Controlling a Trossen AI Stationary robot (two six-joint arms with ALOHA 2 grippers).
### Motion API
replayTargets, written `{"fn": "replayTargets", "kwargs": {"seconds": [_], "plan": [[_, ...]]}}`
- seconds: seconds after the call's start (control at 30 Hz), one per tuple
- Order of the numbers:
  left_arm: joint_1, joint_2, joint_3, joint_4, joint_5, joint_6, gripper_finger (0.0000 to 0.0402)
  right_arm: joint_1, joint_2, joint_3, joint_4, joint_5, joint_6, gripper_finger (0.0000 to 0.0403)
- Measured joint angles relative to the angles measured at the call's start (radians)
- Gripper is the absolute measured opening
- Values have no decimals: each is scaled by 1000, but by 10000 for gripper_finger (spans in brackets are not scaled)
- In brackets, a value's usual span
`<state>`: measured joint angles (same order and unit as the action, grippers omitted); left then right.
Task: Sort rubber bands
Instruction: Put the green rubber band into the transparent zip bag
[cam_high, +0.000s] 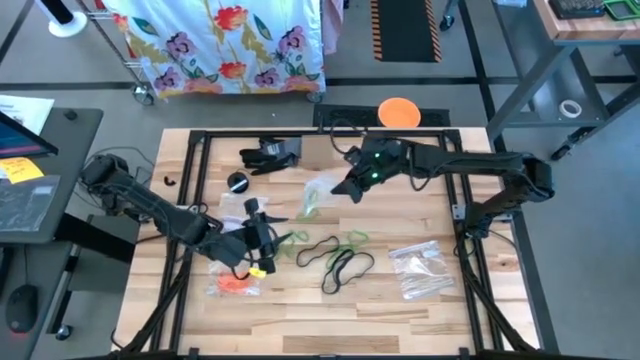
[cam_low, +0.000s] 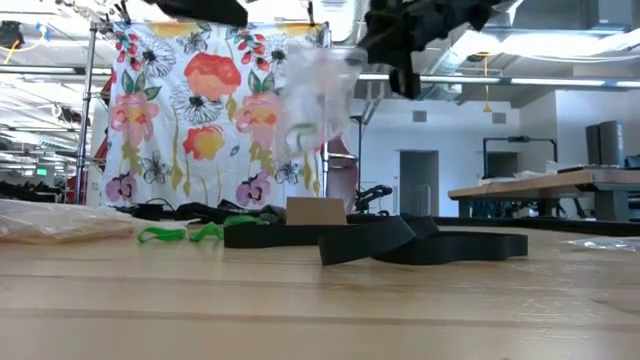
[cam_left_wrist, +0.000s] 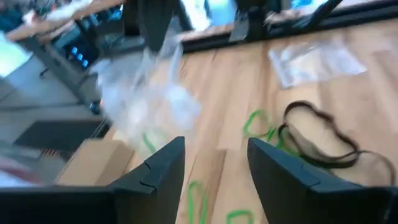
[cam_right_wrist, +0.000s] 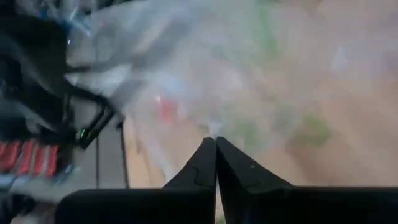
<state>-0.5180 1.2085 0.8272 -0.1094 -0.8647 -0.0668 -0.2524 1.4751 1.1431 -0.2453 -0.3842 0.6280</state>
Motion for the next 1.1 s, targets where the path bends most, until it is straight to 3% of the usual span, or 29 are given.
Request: {"fn": "replayTargets", "kwargs": {"seconds": [0.2,0.37,0.6,0.83,0.97,1.1], "plan": [[12,2,-3,-21,-3,-56,168,-36,-26,0,-102,12,-35,0],[28,2,-5,-131,38,-159,168,-56,-31,2,-172,-34,-65,0],[79,3,-84,-162,60,-231,168,-105,-32,2,-189,-33,-91,0],[209,9,-210,-47,285,-264,168,-147,-32,2,-189,-34,-111,0],[257,74,-258,95,433,-187,168,-143,-32,2,-192,-38,-119,0],[271,217,-250,180,452,-106,168,-133,-32,3,-191,-38,-124,0]]}}
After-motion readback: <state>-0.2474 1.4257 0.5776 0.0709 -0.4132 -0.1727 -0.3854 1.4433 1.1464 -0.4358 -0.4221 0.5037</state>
